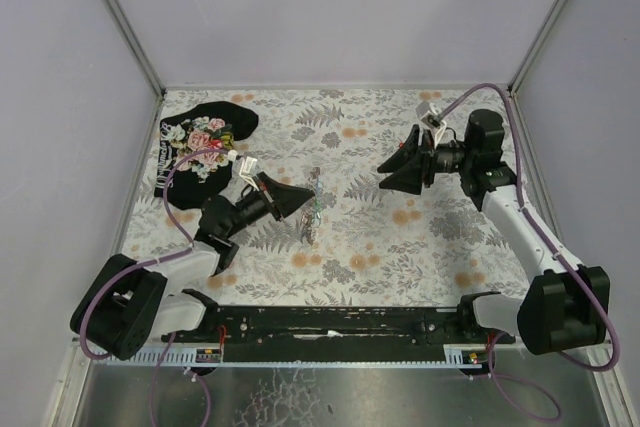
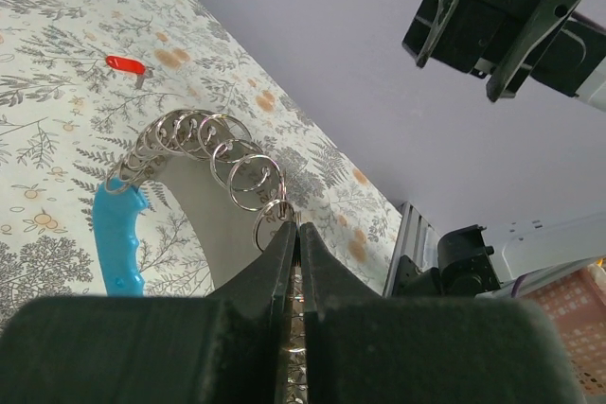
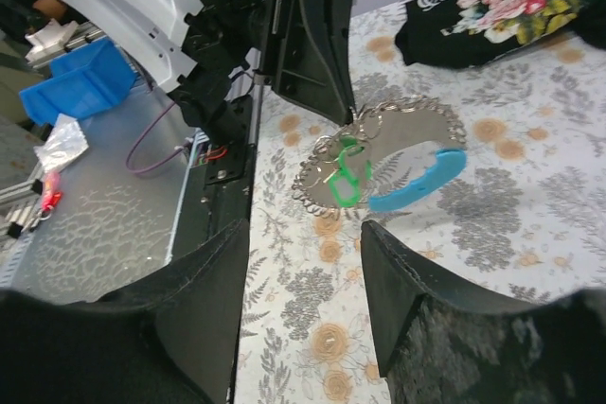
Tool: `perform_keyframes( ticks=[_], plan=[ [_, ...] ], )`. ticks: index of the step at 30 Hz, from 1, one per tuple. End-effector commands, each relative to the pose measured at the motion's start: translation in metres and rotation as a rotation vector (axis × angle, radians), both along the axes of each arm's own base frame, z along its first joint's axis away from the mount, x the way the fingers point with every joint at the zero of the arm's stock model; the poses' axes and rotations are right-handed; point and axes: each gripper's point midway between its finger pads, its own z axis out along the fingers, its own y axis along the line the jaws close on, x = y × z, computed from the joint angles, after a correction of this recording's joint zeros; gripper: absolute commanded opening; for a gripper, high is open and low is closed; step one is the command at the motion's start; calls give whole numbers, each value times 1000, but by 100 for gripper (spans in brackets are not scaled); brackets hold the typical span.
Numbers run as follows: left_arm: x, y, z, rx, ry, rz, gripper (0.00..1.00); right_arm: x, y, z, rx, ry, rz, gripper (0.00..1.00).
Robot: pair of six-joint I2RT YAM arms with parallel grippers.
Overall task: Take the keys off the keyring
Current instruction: Pick up the key from the keyring.
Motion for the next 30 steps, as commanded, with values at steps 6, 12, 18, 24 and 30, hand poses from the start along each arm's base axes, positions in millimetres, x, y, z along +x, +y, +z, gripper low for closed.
perform_keyframes(
  ticks=[6,12,18,24,30],
  plan=[
    [-10,-4,69,-145,-166,-38,0,-8,38,-11,75,87,51,58],
    [-32,-18,104,-142,-324,-100,0,-21,52,2,130,93,107,58],
    [-47,-30,129,-102,-530,-116,0,-25,56,8,131,76,140,56],
    [-58,-40,139,-122,-619,-144,0,-34,55,18,148,46,153,56],
    [-56,-49,139,-128,-634,-139,0,-40,54,20,152,32,161,55]
  ],
)
